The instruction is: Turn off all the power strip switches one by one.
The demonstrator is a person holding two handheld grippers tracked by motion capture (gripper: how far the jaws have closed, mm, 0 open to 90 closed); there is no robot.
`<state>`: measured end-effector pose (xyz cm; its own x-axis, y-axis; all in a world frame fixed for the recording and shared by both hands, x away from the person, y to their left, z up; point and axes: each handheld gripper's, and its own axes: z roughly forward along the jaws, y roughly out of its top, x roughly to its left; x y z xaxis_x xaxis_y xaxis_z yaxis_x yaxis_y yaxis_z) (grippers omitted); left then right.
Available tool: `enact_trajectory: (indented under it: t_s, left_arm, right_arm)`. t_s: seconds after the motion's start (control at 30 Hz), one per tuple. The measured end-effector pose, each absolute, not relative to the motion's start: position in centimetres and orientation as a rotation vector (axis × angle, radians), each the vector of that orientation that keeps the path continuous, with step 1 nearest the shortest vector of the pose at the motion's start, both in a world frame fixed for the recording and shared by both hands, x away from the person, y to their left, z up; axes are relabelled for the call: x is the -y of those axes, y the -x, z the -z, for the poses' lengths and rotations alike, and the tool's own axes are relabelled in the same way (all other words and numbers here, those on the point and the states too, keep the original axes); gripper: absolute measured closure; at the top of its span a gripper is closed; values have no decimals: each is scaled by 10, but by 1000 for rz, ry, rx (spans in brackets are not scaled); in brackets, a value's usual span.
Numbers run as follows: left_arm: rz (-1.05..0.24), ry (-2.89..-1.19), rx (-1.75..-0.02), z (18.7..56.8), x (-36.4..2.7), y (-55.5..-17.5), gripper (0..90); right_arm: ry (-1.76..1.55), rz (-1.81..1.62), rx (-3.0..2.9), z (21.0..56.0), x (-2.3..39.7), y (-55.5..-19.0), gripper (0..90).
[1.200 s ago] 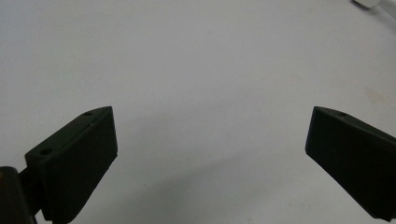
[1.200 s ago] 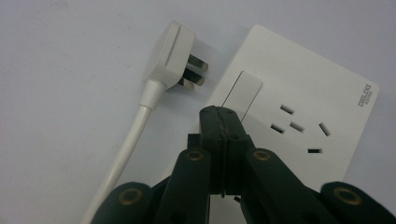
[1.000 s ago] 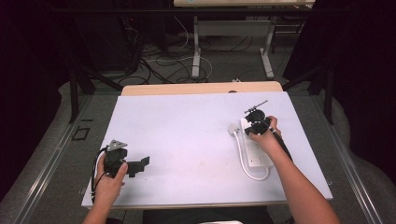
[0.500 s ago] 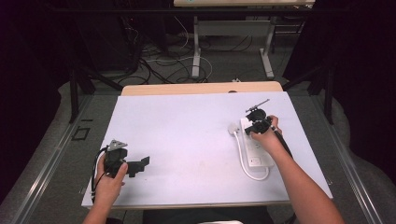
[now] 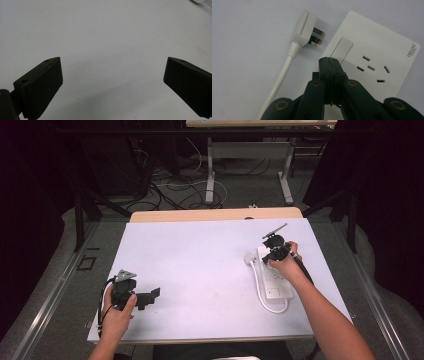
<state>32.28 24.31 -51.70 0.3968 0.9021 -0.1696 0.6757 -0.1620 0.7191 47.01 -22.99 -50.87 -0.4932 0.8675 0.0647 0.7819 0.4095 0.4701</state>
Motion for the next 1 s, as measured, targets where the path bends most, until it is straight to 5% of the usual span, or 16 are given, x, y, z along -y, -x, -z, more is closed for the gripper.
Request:
enact_trajectory:
  t_s: [1.0]
  left_arm:
    - [-411, -1927, -1350, 518, -243, -323, 28]
  right_arm:
    - [-1535, -659, -2423, 492, 235, -486, 900]
